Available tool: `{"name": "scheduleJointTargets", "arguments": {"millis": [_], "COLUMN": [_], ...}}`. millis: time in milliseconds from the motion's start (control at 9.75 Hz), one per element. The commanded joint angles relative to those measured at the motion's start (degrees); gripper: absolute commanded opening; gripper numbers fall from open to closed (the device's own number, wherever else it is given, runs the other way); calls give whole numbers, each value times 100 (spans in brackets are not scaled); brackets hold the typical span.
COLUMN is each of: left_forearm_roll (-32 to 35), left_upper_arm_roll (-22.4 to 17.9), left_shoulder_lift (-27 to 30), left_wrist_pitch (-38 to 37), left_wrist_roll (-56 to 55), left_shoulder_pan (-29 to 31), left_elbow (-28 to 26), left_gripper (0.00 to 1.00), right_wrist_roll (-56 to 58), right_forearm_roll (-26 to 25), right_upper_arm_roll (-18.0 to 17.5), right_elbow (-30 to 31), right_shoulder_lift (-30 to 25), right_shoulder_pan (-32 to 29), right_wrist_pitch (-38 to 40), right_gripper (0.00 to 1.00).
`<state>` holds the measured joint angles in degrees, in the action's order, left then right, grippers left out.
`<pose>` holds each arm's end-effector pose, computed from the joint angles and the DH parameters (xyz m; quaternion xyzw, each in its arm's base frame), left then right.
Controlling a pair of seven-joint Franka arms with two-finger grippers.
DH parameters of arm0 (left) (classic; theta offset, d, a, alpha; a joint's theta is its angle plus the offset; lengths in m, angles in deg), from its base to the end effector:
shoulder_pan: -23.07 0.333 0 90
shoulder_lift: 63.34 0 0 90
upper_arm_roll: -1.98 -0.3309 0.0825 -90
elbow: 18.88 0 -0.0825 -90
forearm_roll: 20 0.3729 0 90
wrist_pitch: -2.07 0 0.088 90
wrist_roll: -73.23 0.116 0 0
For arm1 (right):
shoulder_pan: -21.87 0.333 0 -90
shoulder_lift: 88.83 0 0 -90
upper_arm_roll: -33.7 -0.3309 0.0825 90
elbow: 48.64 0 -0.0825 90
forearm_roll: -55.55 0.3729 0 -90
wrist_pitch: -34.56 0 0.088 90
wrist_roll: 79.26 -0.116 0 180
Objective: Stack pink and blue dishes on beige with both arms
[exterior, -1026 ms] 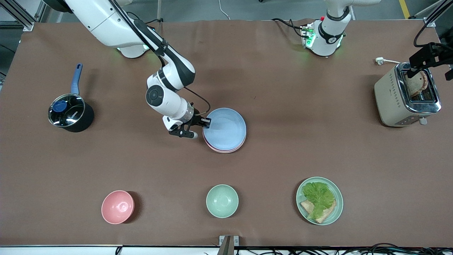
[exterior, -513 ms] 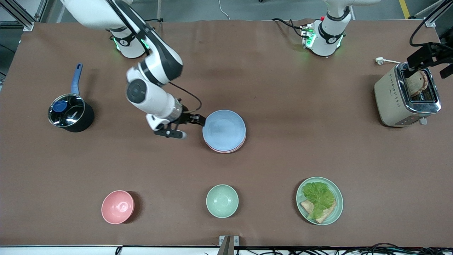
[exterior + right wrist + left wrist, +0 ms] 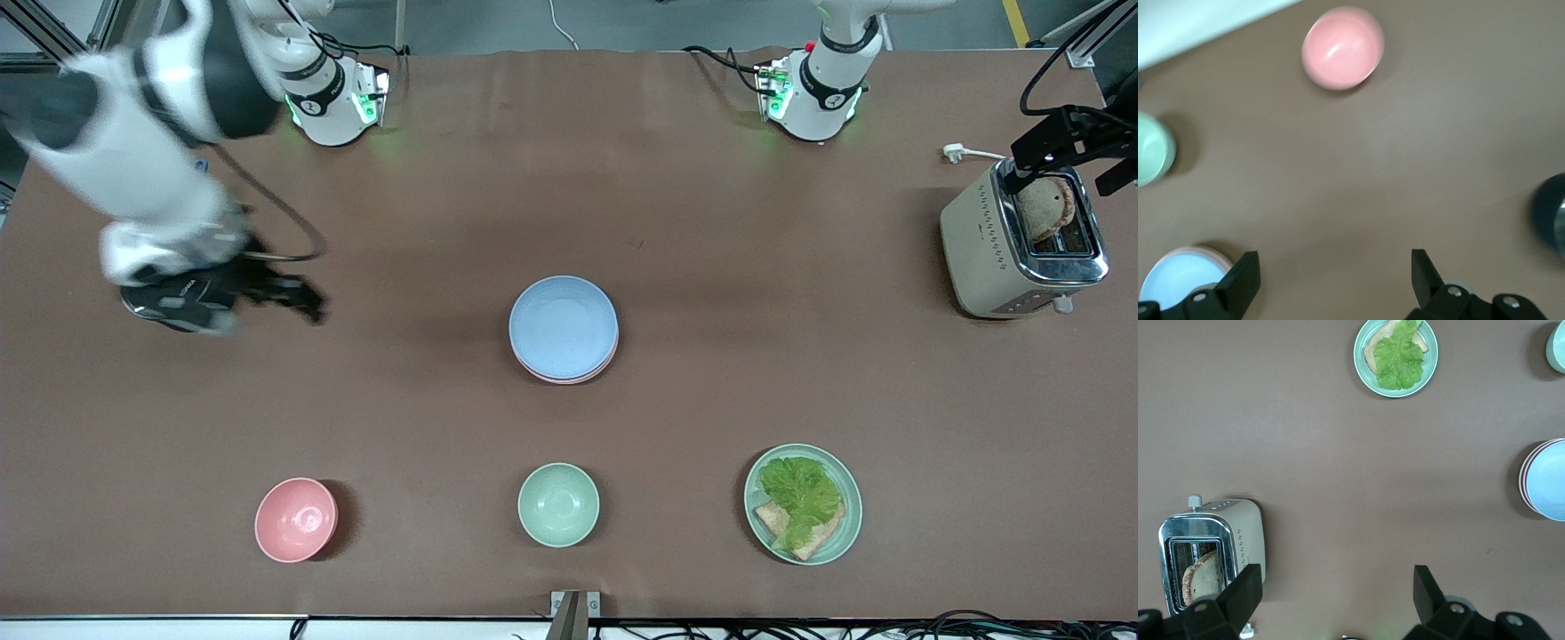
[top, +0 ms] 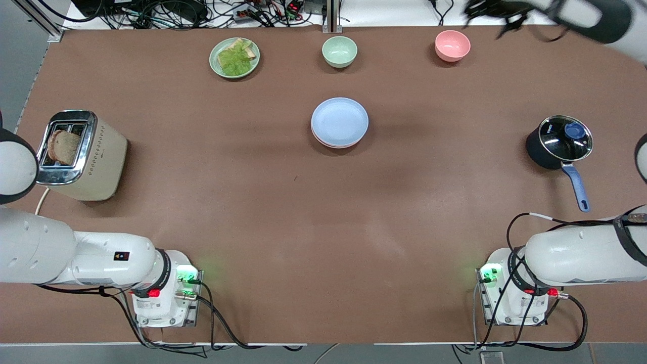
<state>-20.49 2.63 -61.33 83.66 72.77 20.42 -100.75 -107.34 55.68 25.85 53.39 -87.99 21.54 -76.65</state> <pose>0.5139 -0.0309 0.7002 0.9996 -0.0255 0.0150 0.0045 0.5682 0.0747 0.5581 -0.9813 0.1784 -0.0687 0.0242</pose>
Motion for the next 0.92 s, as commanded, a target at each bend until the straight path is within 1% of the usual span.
{"name": "scheduleJointTargets", "arguments": {"millis": [0,103,205,308,410,513,615,821], "left_forearm_roll": [67,84,84,84,93,84,84,66], "left_upper_arm_roll": [-12,-186,-231,-232,-214,-214,-206,-214], "left_shoulder_lift": [10,27,36,45,36,45,36,19], "left_wrist_pitch": [-91,-91,-99,-99,-99,-99,-99,-99], "left_wrist_roll": [-77,-77,-103,-138,-147,-147,-147,-147], "left_shoulder_pan": [-34,-173,-201,-166,-157,-148,-148,-139], "left_elbow": [-154,-162,-180,-189,-189,-189,-189,-189], "left_gripper": [100,100,100,100,100,100,100,100], "right_wrist_roll": [843,1239,1669,1726,1770,2084,2278,2298], "right_forearm_roll": [5,92,92,110,93,92,84,75], "right_upper_arm_roll": [302,397,633,757,828,994,1057,1049], "right_elbow": [-672,-1145,-1533,-1633,-1729,-1765,-1774,-1783], "right_shoulder_lift": [-93,-58,-58,-49,-58,-58,-58,-58], "right_shoulder_pan": [-430,-494,-425,-407,-355,-276,-266,-293], "right_wrist_pitch": [834,1265,1704,2074,2252,2341,2359,2368], "right_gripper": [100,100,100,100,100,100,100,100]}}
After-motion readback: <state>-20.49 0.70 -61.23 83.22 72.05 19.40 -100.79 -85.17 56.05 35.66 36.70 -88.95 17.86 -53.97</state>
